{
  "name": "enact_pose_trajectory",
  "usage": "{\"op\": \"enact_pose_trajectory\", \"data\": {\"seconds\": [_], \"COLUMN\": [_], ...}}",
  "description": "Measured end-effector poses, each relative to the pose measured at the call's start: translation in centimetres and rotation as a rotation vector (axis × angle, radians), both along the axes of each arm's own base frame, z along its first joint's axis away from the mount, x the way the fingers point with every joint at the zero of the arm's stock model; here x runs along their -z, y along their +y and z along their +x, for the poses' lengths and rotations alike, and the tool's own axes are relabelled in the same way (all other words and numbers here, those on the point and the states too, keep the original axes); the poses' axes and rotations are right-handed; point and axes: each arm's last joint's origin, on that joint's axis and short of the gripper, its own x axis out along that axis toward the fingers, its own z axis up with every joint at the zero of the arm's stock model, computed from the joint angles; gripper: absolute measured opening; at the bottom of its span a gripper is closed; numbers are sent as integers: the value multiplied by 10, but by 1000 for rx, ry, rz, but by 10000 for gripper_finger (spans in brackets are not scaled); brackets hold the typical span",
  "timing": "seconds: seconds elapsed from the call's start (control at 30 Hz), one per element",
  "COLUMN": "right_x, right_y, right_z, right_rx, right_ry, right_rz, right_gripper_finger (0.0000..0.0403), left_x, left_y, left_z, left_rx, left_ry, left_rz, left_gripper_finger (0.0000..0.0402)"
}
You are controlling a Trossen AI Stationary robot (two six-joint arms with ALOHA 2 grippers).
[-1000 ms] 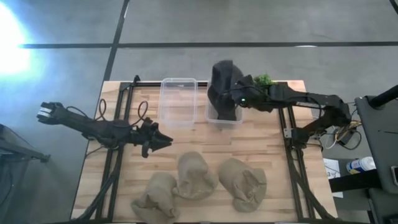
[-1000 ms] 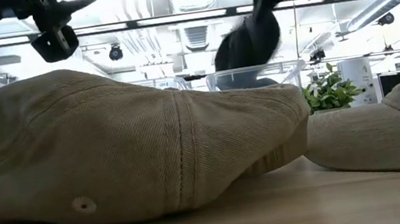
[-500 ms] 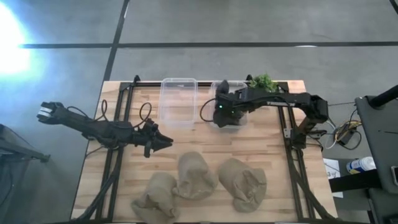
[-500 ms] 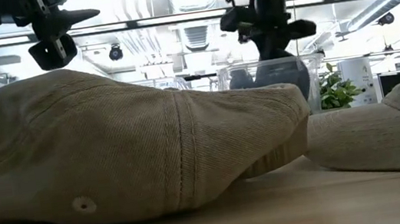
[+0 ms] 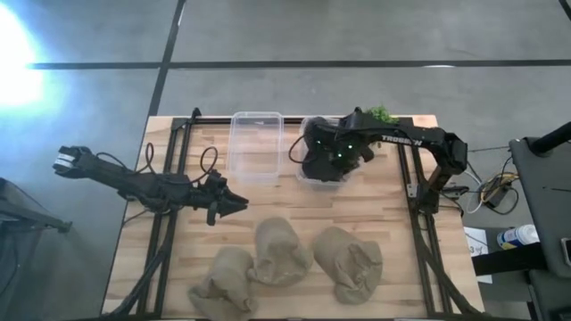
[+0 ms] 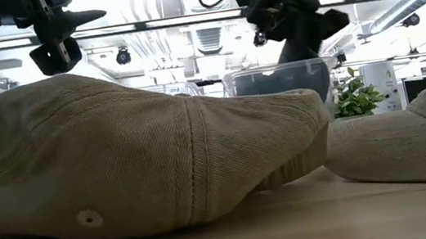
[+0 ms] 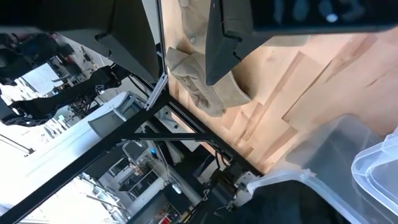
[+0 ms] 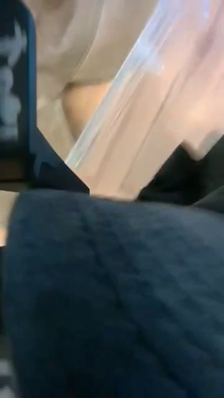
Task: Pick & Place hat
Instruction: Put the black cap into the right transparent bin, then put the middle brown cap into the left transparent bin
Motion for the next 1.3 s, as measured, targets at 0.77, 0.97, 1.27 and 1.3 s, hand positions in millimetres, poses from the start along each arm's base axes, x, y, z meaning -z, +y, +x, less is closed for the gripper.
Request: {"op": "enact_pose_trajectory", "data": {"seconds": [0.77, 0.97, 1.27, 1.3], "right_x": [-76, -40, 54, 66], "right_y": [71, 123, 184, 187], "right_z": [-14, 19, 88, 95], "right_rx": [-195, -264, -432, -444], "right_ry": [-459, -411, -391, -397], "right_rz": [-272, -158, 29, 30], "right_gripper_finger": [177, 175, 170, 168], "left_x": [21, 37, 65, 67], "left_y": [-4, -5, -10, -11], "left_z": [-3, 3, 23, 27], "left_rx": [134, 132, 125, 124], "left_ry": [217, 335, 475, 470], "left_rz": [-6, 14, 33, 33], "left_gripper_finger": [126, 126, 126, 126]}}
